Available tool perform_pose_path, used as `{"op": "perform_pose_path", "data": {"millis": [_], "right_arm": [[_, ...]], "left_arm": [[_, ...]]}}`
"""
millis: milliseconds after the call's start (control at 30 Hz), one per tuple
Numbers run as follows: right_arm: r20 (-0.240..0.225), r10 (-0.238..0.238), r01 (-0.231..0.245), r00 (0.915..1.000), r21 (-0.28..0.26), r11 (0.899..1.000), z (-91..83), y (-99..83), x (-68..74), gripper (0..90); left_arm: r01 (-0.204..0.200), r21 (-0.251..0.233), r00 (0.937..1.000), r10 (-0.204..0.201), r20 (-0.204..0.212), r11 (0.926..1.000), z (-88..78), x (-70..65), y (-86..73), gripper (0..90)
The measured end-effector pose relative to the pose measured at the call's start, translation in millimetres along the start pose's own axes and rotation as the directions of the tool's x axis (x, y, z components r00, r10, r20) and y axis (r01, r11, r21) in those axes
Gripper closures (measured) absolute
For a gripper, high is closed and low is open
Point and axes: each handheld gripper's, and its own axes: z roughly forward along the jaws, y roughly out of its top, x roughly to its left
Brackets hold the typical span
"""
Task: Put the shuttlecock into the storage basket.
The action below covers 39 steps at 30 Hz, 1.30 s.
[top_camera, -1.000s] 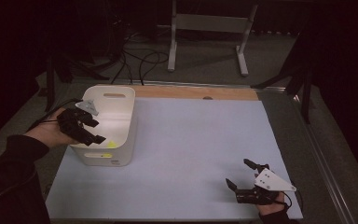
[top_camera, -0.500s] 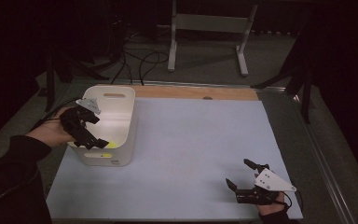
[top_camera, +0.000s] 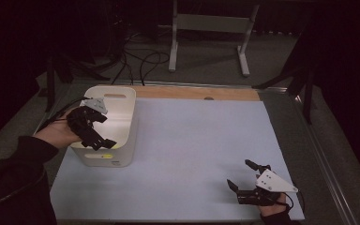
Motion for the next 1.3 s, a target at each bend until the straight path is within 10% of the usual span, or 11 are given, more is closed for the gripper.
{"op": "perform_pose_path", "data": {"millis": [1300], "right_arm": [[0.002,0.002,-0.002,1.0000,0.002,1.000,-0.9,-0.1,-0.2,8.7]], "left_arm": [[-0.195,0.010,0.9759,0.193,0.101,0.9807,44.4,-56.4,38.1,0.0]]}}
